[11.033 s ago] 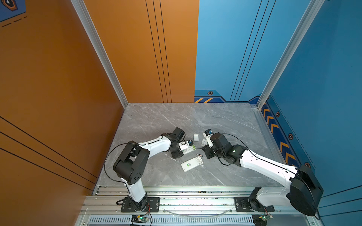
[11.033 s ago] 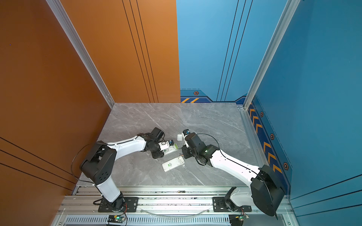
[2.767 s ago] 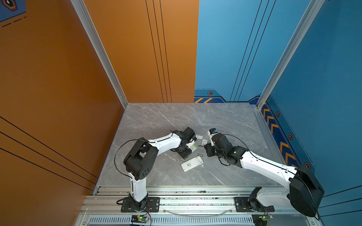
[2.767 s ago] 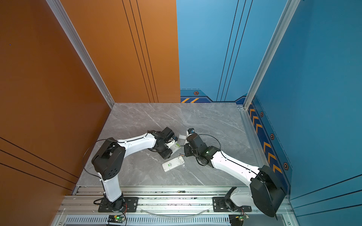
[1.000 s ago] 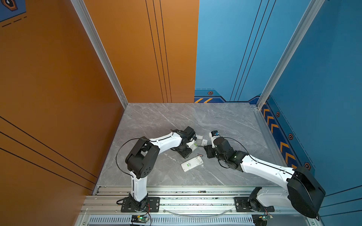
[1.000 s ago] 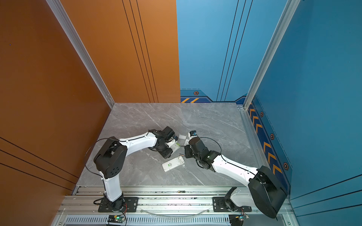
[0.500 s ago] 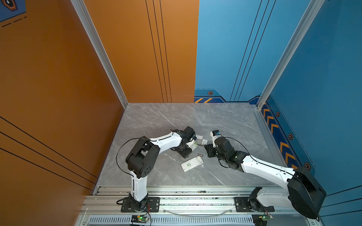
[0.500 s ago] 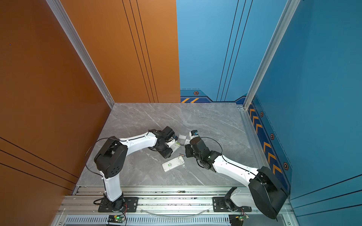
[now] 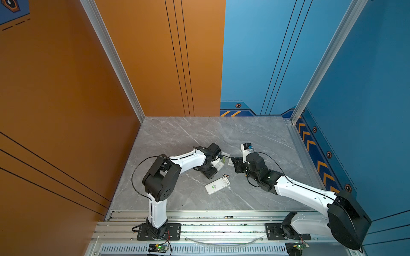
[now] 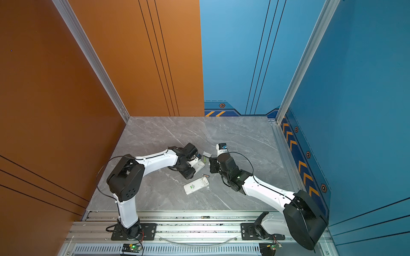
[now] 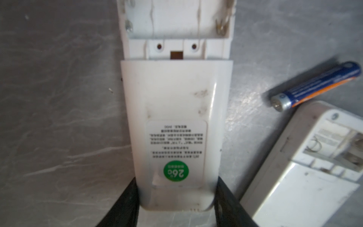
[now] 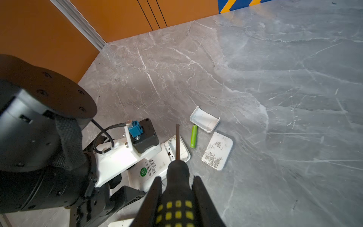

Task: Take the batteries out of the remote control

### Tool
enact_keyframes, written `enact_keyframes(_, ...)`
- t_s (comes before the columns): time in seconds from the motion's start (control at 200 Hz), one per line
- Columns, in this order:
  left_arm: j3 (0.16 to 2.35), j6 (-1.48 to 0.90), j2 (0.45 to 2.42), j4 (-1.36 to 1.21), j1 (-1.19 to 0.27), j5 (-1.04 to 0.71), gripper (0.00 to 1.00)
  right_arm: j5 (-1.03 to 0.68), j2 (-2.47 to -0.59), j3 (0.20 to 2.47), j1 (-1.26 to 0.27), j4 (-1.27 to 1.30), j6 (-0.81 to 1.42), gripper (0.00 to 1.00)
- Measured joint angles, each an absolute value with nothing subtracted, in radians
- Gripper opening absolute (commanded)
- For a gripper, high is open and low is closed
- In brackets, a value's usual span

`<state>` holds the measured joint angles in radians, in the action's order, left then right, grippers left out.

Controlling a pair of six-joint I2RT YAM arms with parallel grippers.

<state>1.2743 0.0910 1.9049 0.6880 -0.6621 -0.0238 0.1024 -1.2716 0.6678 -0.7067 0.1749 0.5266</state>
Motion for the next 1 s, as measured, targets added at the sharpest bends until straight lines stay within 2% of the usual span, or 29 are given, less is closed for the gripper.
enact_keyframes(0.055, 1.274, 0.094, 1.905, 0.688, -0.662, -0.024, 0.27, 0.102, -1.267, 0.668, -0.699, 0.171, 0.529, 0.0)
enact_keyframes(0.12, 1.274, 0.094, 1.905, 0.688, -0.658, -0.024, 0.42, 0.102, -1.253, 0.668, -0.678, 0.159, 0.53, 0.0)
enact_keyframes(0.16, 1.274, 0.095, 1.905, 0.688, -0.655, -0.025, 0.58, 0.103, -1.243, 0.668, -0.667, 0.149, 0.53, 0.0)
enact_keyframes(0.195, 1.274, 0.102, 1.905, 0.688, -0.654, -0.024, 0.76, 0.103, -1.233, 0.669, -0.658, 0.139, 0.53, 0.0)
enact_keyframes(0.22, 1.273, 0.102, 1.904, 0.687, -0.654, -0.023, 0.83, 0.103, -1.225, 0.67, -0.652, 0.127, 0.529, 0.0)
enact_keyframes(0.235, 1.271, 0.107, 1.904, 0.685, -0.653, -0.023, 0.95, 0.103, -1.22, 0.671, -0.648, 0.119, 0.529, 0.0)
enact_keyframes(0.25, 1.27, 0.104, 1.904, 0.684, -0.653, -0.023, 1.0, 0.103, -1.215, 0.672, -0.644, 0.111, 0.529, 0.0)
enact_keyframes(0.385, 1.256, 0.109, 1.877, 0.675, -0.65, -0.02, 0.98, 0.115, -1.16, 0.67, -0.607, 0.064, 0.533, 0.01)
enact_keyframes(0.515, 1.255, 0.099, 1.781, 0.662, -0.641, -0.02, 0.98, 0.133, -1.14, 0.636, -0.538, 0.104, 0.533, 0.08)
enact_keyframes(0.571, 1.256, 0.086, 1.725, 0.65, -0.641, -0.02, 0.98, 0.133, -1.168, 0.613, -0.503, 0.144, 0.533, 0.1)
enact_keyframes(0.641, 1.256, 0.06, 1.648, 0.629, -0.639, -0.02, 0.98, 0.135, -1.23, 0.593, -0.473, 0.193, 0.538, 0.18)
enact_keyframes(0.701, 1.256, 0.027, 1.586, 0.606, -0.632, -0.03, 0.98, 0.135, -1.296, 0.577, -0.465, 0.249, 0.546, 0.19)
enact_keyframes(0.916, 1.239, -0.119, 1.436, 0.554, -0.515, -0.061, 0.98, 0.142, -1.413, 0.544, -0.47, 0.36, 0.579, 0.48)
enact_keyframes(1.001, 1.213, -0.163, 1.4, 0.548, -0.456, -0.07, 0.98, 0.143, -1.414, 0.542, -0.471, 0.377, 0.588, 0.67)
